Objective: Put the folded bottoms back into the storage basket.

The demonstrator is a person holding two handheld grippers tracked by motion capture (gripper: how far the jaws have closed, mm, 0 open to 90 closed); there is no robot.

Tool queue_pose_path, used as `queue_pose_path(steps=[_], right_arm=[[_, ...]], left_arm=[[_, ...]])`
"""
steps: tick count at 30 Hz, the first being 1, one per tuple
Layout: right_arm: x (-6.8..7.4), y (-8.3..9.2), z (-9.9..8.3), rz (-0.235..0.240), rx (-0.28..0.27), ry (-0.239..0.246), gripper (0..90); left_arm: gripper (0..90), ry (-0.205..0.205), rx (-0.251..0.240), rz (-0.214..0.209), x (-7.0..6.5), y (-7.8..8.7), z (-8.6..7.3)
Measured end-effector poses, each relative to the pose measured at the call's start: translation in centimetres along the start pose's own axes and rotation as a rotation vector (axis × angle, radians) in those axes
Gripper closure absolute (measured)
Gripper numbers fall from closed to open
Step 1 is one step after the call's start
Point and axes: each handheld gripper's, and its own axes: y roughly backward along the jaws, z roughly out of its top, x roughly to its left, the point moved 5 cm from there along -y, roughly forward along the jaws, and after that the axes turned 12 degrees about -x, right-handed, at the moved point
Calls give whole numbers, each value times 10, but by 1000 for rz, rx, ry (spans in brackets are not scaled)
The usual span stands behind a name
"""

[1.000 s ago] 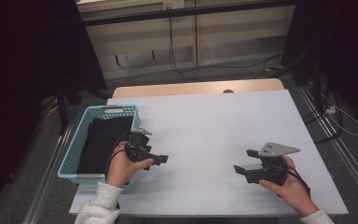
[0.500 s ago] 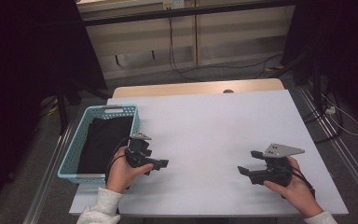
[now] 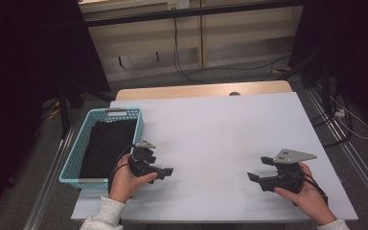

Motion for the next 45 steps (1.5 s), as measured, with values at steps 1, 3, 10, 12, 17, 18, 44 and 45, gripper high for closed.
queue_pose_path(steps=[1,3,10,12,17,18,44,45], right_arm=[[0,1,0,-2,0,-3,206],[-1,2,-1,-3,1,-2,205],[-5,7,-6,-10,13,-9,204],[-6,7,-7,-13,15,-8,202],[-8,11,-7,-16,13,-11,202],[-9,11,-7,-18,12,-11,202],[-14,20,-12,-39,18,-14,199],[-14,20,-12,-41,18,-13,199]], left_arm=[[112,-2,-2,-1,0,0,0],[111,-5,-12,3,1,2,0],[110,-19,-31,-3,-1,3,-2],[110,-21,-31,-1,-1,3,-2],[108,-21,-36,-9,-3,3,-2],[108,-21,-35,-11,-4,3,-2],[102,-29,-41,-28,-6,3,-3],[101,-31,-43,-29,-6,2,-3]])
